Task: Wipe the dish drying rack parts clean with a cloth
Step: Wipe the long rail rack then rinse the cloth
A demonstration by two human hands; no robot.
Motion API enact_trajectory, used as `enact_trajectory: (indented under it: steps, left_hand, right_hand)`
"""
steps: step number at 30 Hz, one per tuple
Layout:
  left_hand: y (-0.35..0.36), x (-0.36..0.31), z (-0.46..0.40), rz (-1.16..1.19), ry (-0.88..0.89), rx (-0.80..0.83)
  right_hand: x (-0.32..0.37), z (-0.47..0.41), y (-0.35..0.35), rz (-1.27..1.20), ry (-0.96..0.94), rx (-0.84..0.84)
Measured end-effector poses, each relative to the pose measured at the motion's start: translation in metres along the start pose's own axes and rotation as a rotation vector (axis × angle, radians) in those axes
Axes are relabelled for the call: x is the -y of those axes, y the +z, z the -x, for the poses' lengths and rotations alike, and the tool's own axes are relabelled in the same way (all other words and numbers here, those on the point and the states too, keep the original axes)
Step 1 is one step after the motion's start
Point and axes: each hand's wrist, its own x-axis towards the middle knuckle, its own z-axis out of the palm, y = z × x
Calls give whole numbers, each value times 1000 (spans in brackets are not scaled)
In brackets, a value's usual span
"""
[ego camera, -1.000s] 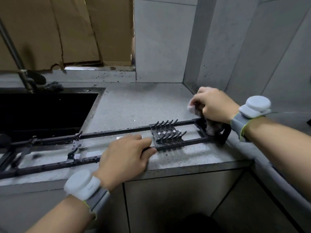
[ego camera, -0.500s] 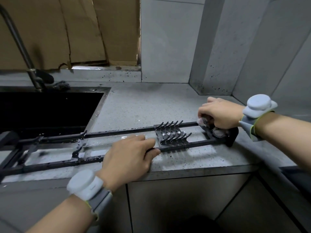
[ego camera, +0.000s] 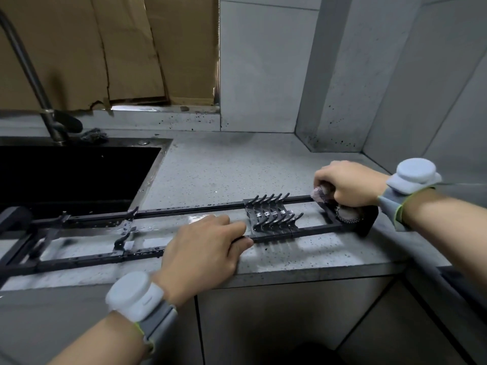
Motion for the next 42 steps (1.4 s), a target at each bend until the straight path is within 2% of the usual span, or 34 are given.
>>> enact_trajectory:
  steps: [4,6,7,9,11,13,18,24,26,28,31,33,36,38,42]
  left_hand:
    - [-4,-4,-1,-2,-17,12]
    - [-4,-4,0,5,-23,20]
    - [-3,-4,-1,11,-26,16]
    - [-3,-4,-2,18,-22,6]
    - [-3,-4,-2,18,-19,14]
    - [-3,-5,-2,21,-12,16]
    - [-3,-5,-2,10,-15,-1]
    - [-6,-5,-1,14,-33,34]
    - [-6,-5,-1,22,-32,36]
    - [-4,-5,0,33,-24,31]
    - [-1,-2,-1,43,0,13]
    - [2,-1,-2,47,24,1]
    - [5,1,-3,27,53,-16]
    - [6,3,-2,31,51,-14]
    - [3,1,-1,42,29,-7]
  right_hand:
    - [-4,-7,-10,115,38,34]
    - [-6,-9,-18,101,73,-52]
    - [-8,-10,-25,54,98,-151]
    - [-4,-7,-38,-193,133,-354]
    - [14,-3,-45,-450,85,-425]
    - [40,-8,-39,-518,-23,-379]
    - [95,-37,-5,-456,-198,-166]
    - [86,-37,-6,-361,-257,-57]
    - [71,-34,-7,-408,-220,-42]
    - [49,-30,-6,-476,-127,-95]
    - [22,-27,2,-601,49,-358]
    - [23,-25,10,-633,60,-389]
    - [37,-24,22,-513,-42,-210]
    - [36,-26,23,-452,-85,-167]
    - [17,-26,11,-18,-141,-86]
